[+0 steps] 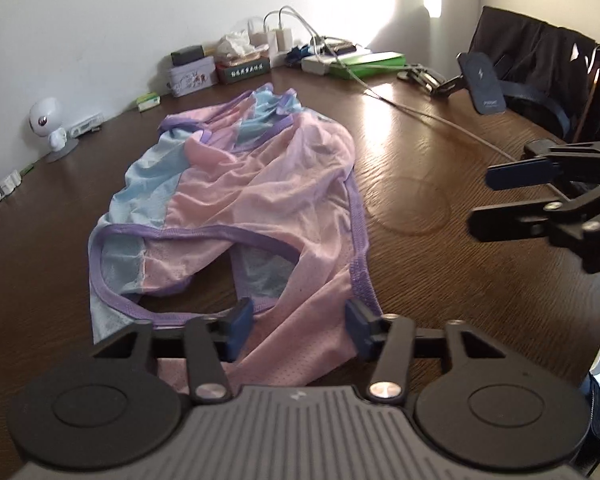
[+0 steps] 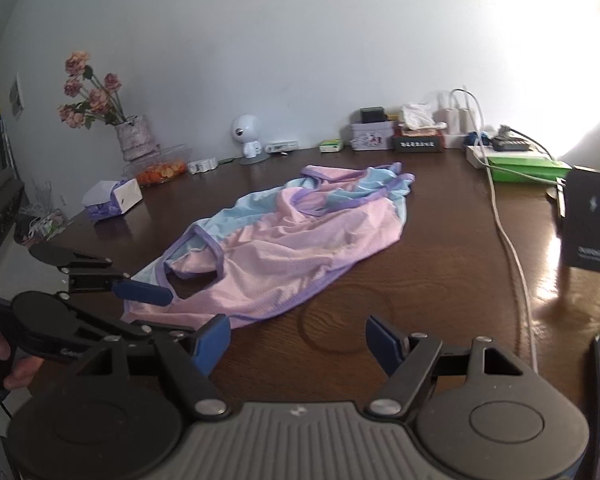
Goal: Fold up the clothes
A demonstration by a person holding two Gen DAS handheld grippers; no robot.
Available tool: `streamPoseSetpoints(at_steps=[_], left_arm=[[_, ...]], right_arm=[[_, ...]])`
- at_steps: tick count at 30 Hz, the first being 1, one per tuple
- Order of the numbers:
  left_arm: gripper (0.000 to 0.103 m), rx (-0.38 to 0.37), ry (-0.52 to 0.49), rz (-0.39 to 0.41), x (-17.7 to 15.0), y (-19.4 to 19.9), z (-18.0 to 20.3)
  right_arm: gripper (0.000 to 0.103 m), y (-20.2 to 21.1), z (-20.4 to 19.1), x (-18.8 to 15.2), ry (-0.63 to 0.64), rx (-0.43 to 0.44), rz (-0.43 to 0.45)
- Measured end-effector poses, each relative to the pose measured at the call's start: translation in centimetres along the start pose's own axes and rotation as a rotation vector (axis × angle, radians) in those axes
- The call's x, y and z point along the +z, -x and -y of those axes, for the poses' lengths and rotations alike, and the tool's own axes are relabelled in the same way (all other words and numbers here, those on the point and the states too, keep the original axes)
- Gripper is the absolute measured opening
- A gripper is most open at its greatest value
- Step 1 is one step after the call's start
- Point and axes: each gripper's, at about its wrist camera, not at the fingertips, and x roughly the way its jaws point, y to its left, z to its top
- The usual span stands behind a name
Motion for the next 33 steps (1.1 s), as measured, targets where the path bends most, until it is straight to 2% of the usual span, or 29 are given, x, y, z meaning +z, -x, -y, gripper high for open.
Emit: streamPoseSetpoints(at_steps=[2,6,9,12,16,21,23,25,28,29,30,31,32,33], left_arm=[[0.035,0.002,0.017,-0.012,-0.1,-0.2,-0.4],[0.001,-0.011,0.082,-0.022,-0.2,-0.6,-1.6],[0.001,-0.015,0.191,0.047,0.4,0.3,-3.1],[0.001,-0.026,0.267,0.126,2.1,1.5,-4.5],[0.001,0.007,0.262,0.199,4.9,2.5,-5.1],[0.001,-0.015,0.285,0.252,6.9,3.1,-5.9],[0.001,-0.023,0.292,0.268,7.3,3.5,-5.9],[0.001,-0.038,0.281,0.292,7.4,4.4,-5.7],[0.001,-0.051,0.263,0.334,7.5,6.2,-5.1],[0.001,-0.052,0.258,0.349,7.5,6.9,-4.9],[0.001,-0.053,0.255,0.362,7.6,7.5,-4.7],[0.001,-0.055,0.251,0.376,7.6,8.1,-4.5],[0.001,-0.054,0.247,0.393,7.6,8.9,-4.2],[0.001,-0.056,0.241,0.406,7.6,9.5,-3.9]], right_arm=[[0.074,0.0,0.4,-0.3,-0.012,-0.002,-0.004],[0.074,-0.1,0.8,-0.6,-0.020,0.008,-0.011],[0.074,-0.4,0.6,-0.8,-0.017,0.036,-0.016],[0.074,-0.7,-0.1,-0.8,-0.005,0.105,-0.022],[0.074,-2.2,-1.6,-0.6,0.018,0.186,-0.043],[0.074,-4.8,-3.4,0.7,0.021,0.208,-0.060],[0.076,-5.7,-4.3,1.3,0.033,0.179,-0.035],[0.082,-6.4,-5.2,2.0,0.052,0.139,0.001],[0.083,-6.8,-6.0,2.7,0.080,0.146,0.068],[0.083,-6.8,-6.0,3.0,0.069,0.175,0.078],[0.077,-6.8,-5.9,3.3,0.057,0.206,0.087],[0.066,-6.7,-5.8,3.4,0.045,0.242,0.089],[0.034,-6.5,-5.6,3.6,0.034,0.275,0.091],[0.009,-6.2,-5.5,3.6,0.026,0.290,0.098]])
